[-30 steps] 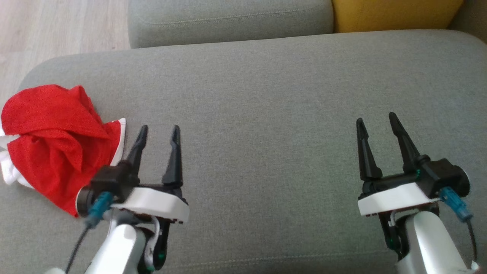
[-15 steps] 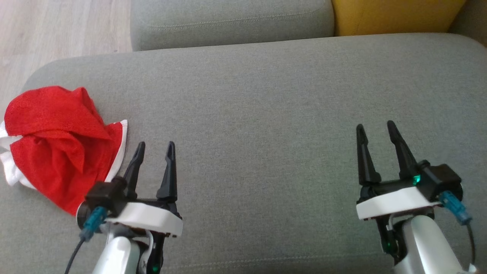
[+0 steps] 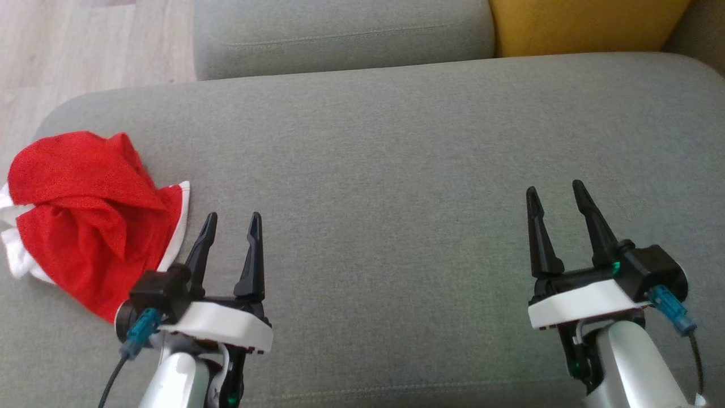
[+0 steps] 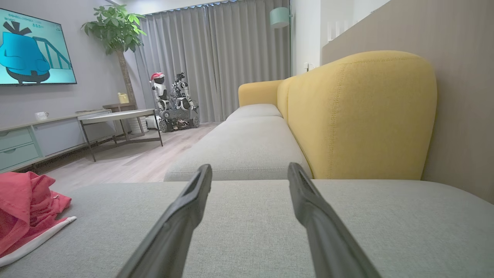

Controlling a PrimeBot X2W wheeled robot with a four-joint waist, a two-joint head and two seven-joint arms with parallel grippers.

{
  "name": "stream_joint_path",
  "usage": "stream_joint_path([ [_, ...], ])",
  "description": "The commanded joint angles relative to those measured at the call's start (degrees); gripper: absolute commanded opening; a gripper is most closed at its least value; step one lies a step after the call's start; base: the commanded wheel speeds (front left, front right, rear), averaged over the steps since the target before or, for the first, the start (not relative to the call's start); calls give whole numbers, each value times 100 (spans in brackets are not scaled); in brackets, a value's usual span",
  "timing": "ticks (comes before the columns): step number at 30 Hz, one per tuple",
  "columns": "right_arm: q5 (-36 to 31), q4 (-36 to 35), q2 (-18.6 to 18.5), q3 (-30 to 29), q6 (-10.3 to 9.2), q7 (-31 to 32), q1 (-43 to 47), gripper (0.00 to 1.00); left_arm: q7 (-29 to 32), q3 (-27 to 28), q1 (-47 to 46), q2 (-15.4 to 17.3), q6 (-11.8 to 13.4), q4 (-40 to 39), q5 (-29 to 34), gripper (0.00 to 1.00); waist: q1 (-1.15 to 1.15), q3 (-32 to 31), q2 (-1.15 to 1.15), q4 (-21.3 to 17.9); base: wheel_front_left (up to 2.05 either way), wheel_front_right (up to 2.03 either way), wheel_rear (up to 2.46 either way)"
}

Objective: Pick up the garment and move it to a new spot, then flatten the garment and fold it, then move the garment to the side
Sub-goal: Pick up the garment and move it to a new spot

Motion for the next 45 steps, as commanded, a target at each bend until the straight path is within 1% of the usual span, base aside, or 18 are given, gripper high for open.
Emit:
stream_joint_path([
  [1,-46,-167,-38,147,44,-59,-251,100,-69,171,-227,12,34,-180,-17,100,0,-10,0,43,0,0,0],
  [6,-88,-162,-38,207,44,-63,-220,100,-69,190,-209,11,133,-173,-4,100,0,-59,0,271,0,0,0],
  [9,-107,-152,-38,309,44,-39,-199,100,-69,299,-168,11,227,-194,-246,100,0,-78,0,472,0,0,0],
  [17,-71,-152,-38,471,44,-13,-185,100,-69,395,-122,11,207,-207,-31,100,0,-112,0,1123,0,0,0],
  [21,-26,-142,-38,573,44,-16,-181,100,-69,433,-85,11,216,-252,-19,100,0,-118,0,1429,0,0,0],
  [25,-9,-113,-38,648,44,-15,-176,100,-69,480,-62,11,236,-310,-180,100,0,-89,0,1709,0,0,0],
  [28,-1,-77,-38,686,44,-18,-157,100,-69,480,-21,11,235,-299,-145,100,0,-80,0,1880,0,0,0],
  [37,97,-43,-38,812,44,-36,-145,100,-69,595,83,11,275,-350,-116,100,0,-78,0,2119,0,0,0],
  [45,133,-6,-38,884,44,-51,-126,100,-69,756,95,11,248,-357,-94,100,0,-80,0,2119,0,0,0],
])
